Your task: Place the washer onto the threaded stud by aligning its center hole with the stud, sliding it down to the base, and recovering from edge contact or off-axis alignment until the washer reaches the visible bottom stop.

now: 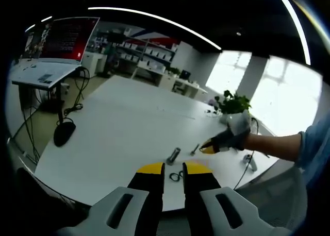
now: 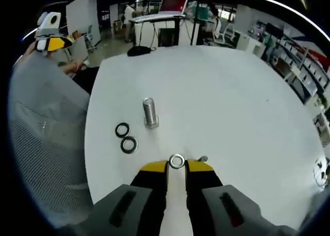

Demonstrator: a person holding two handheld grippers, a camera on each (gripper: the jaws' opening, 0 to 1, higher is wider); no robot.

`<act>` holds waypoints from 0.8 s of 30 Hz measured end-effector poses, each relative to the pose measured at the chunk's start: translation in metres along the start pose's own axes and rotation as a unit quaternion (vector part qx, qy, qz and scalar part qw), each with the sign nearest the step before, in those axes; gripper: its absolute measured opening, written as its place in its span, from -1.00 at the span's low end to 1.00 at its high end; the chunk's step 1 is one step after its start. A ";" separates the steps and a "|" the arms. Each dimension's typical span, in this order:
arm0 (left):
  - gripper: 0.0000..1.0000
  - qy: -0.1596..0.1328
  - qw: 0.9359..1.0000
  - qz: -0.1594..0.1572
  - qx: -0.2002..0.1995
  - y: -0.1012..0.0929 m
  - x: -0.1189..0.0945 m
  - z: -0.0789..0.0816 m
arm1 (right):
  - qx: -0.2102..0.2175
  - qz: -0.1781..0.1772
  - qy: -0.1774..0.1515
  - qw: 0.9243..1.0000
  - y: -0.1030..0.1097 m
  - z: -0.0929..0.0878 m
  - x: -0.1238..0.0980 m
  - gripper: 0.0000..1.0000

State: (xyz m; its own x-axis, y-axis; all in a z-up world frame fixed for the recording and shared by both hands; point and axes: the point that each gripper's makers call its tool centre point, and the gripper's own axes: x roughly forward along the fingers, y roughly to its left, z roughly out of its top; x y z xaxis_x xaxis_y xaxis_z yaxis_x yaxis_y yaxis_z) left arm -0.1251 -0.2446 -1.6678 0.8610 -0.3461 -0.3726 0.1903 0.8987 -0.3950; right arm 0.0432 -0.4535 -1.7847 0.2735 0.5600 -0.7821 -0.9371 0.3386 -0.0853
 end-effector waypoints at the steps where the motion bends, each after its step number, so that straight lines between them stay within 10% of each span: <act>1: -0.77 0.000 1.000 0.000 0.000 0.000 0.000 0.000 | 0.002 -0.006 -0.004 1.000 -0.002 0.002 -0.001 -0.72; 24: -0.77 0.003 1.000 0.001 0.001 0.000 0.000 -0.001 | -0.009 -0.051 0.019 0.998 -0.029 0.000 0.008 -0.72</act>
State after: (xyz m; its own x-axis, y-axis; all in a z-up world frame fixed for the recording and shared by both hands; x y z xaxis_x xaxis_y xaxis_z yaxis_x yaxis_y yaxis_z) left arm -0.1251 -0.2446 -1.6688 0.8586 -0.3455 -0.3788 0.1892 0.9002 -0.3923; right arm 0.0726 -0.4588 -1.7885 0.3600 0.4941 -0.7914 -0.9085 0.3786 -0.1769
